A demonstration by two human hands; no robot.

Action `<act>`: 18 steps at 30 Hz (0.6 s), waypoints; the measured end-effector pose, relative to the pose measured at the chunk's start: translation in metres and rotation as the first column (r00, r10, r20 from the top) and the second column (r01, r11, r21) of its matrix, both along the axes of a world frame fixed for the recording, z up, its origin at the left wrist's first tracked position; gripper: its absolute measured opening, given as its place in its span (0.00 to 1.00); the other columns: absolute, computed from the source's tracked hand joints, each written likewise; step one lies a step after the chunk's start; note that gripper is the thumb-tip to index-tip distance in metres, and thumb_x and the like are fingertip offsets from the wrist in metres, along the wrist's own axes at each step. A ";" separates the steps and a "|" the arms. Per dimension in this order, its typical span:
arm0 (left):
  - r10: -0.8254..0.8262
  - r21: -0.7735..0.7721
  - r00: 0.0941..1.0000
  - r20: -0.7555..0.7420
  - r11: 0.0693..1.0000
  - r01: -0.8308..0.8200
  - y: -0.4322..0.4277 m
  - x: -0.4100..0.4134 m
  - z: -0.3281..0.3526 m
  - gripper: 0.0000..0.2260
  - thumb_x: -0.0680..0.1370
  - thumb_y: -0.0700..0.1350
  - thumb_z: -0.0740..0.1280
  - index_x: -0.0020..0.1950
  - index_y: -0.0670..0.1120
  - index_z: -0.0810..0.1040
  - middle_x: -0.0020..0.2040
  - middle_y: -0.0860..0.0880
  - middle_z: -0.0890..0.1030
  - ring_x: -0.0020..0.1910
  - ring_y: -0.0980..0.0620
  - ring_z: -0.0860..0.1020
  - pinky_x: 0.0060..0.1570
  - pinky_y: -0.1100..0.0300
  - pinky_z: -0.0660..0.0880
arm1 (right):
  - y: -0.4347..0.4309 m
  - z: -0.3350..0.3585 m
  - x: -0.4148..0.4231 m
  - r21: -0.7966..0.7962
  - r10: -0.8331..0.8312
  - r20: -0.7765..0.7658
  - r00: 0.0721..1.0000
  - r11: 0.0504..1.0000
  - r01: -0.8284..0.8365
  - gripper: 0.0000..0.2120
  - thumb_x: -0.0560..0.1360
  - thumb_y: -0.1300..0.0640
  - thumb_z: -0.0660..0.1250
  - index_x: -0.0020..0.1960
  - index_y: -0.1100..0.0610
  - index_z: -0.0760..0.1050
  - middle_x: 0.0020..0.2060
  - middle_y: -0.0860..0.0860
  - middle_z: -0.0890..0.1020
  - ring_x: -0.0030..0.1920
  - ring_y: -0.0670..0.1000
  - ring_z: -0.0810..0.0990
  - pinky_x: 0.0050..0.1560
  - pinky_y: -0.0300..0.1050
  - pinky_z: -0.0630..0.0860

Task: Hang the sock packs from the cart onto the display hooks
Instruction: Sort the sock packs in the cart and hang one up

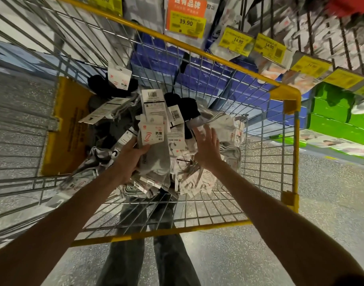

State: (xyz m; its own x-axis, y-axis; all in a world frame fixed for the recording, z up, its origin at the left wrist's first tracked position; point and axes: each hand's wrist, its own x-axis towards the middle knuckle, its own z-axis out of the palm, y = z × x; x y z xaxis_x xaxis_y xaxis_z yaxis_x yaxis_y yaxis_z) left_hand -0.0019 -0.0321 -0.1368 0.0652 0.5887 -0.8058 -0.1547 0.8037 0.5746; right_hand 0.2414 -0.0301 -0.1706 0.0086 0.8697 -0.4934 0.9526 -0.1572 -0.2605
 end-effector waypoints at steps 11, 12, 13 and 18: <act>-0.004 0.033 0.997 -0.079 0.999 0.007 0.005 -0.014 0.004 0.28 0.82 0.36 0.61 0.71 0.66 0.65 0.60 0.50 0.79 0.57 0.48 0.77 0.49 0.46 0.79 | 0.025 -0.032 0.013 -0.004 0.384 0.241 0.891 0.919 -0.395 0.50 0.67 0.50 0.77 0.79 0.56 0.51 0.71 0.59 0.66 0.72 0.63 0.64 0.72 0.60 0.60; 0.003 0.034 0.997 -0.082 0.999 0.000 0.005 -0.015 0.005 0.29 0.82 0.36 0.60 0.72 0.67 0.63 0.60 0.50 0.79 0.57 0.48 0.77 0.48 0.47 0.79 | 0.025 -0.028 0.014 -0.019 0.380 0.205 0.902 0.923 -0.384 0.53 0.64 0.47 0.79 0.78 0.56 0.51 0.70 0.59 0.66 0.71 0.62 0.64 0.72 0.59 0.60; 0.009 0.032 0.997 -0.081 0.999 -0.007 0.005 -0.016 0.005 0.29 0.82 0.36 0.60 0.73 0.67 0.63 0.61 0.50 0.78 0.58 0.48 0.77 0.49 0.47 0.79 | 0.025 -0.025 0.016 -0.011 0.356 0.157 0.921 0.933 -0.359 0.54 0.62 0.45 0.79 0.78 0.56 0.52 0.69 0.59 0.67 0.70 0.61 0.64 0.72 0.59 0.60; 0.075 0.086 0.990 -0.116 0.994 -0.066 0.018 -0.021 0.015 0.19 0.82 0.37 0.57 0.59 0.58 0.81 0.67 0.49 0.76 0.67 0.43 0.73 0.64 0.41 0.73 | 0.011 -0.005 0.029 -0.055 0.263 -0.117 0.958 0.961 -0.271 0.43 0.58 0.40 0.76 0.68 0.54 0.66 0.60 0.55 0.69 0.66 0.57 0.66 0.69 0.62 0.64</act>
